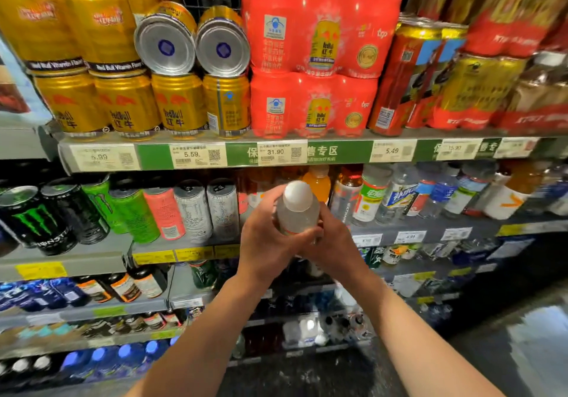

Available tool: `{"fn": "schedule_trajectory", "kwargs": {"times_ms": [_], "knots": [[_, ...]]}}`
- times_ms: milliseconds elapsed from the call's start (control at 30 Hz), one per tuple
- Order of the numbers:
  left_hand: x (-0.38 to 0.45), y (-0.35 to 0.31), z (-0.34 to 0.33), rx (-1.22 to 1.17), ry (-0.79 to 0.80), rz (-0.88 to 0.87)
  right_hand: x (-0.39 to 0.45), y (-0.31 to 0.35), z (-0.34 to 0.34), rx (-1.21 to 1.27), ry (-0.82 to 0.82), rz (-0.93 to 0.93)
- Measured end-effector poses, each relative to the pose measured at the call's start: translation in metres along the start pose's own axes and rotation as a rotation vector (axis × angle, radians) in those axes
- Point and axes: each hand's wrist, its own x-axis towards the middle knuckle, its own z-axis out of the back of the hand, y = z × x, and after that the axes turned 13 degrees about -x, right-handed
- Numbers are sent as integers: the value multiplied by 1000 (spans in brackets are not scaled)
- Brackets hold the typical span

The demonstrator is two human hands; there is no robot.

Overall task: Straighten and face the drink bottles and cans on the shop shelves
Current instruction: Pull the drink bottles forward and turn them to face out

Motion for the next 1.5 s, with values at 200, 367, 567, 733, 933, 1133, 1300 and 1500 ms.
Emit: {"fn": "schedule_trajectory", "kwargs": {"times_ms": [200,367,567,733,933,1133,1300,1500], "knots": [[-2,-9,-55,-254,209,134,-36,-44,44,87,-109,-192],[-9,-5,-115,-273,245,159,-60,-94,91,243,-194,-319],[-23,-11,-234,-290,240,328,-86,-174,172,245,-243,-376],[-21,-14,-348,-303,187,399,-101,-241,248,210,-236,-418],[-7,-18,-446,-280,171,434,-114,-304,322,220,-345,-486],[20,-1,-512,-200,178,446,-115,-348,359,219,-472,-561],[43,11,-562,-208,68,319,-108,-368,383,160,-525,-607],[65,14,-595,295,-38,89,-109,-384,409,116,-526,-626]]}}
